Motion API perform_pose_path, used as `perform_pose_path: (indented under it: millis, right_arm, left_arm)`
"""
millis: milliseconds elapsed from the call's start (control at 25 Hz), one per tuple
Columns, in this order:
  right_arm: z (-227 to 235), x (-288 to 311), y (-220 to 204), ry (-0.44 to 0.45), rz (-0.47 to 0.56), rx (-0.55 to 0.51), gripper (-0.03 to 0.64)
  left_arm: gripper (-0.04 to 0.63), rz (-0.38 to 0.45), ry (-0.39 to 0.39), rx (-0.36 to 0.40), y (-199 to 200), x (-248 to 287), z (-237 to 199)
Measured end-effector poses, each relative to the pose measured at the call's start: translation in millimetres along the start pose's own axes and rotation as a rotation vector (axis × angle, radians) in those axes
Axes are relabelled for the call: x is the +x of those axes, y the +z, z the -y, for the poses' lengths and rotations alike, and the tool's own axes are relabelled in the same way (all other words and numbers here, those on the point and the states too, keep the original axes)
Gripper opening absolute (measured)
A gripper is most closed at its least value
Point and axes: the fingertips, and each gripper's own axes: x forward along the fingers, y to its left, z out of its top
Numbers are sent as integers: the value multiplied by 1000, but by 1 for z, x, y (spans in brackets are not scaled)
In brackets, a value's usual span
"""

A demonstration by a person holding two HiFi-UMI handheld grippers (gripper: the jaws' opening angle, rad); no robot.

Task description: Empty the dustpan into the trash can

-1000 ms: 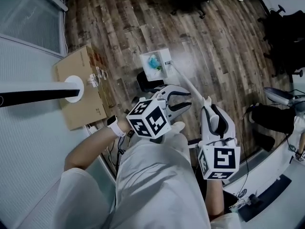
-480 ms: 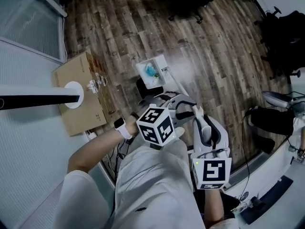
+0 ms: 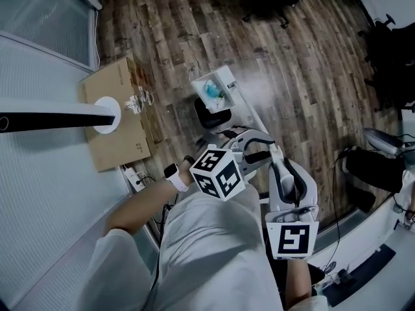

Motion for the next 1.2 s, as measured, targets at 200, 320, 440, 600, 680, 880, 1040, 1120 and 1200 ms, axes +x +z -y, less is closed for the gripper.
perform_pose_path:
  millis: [200, 320, 440, 600, 680, 880, 1040, 1120, 1200]
  right_arm:
    - [-15, 3, -7, 45, -16, -96, 115]
    - [-25, 3, -15, 69, -28, -141, 115]
    - [-30, 4, -22, 93, -33, -177, 115]
    - [-31, 8, -27, 118, -26, -216, 115]
    - [-34, 9, -31, 130, -26, -235, 115]
    - [-41, 16, -42, 157, 3, -316, 115]
    - [-43, 20, -48, 180, 24, -386, 115]
    - [-45, 21, -51, 203, 30, -419, 115]
    - [-46, 21, -53, 217, 39, -448, 115]
  left_arm:
    - [112, 5, 47, -21, -11, -7, 3]
    - [112, 13, 71, -26, -18, -9, 7]
    - [117, 20, 82, -55, -24, -10, 8]
    - [118, 12, 89, -70, -31, -6, 9]
    - [118, 6, 89, -72, -35, -5, 10]
    - [121, -3, 101, -83, -49, -2, 11]
    - [123, -11, 157, -102, -53, 1, 8]
    - [124, -19, 179, -120, -56, 2, 9]
    - [124, -27, 189, -115, -57, 3, 7]
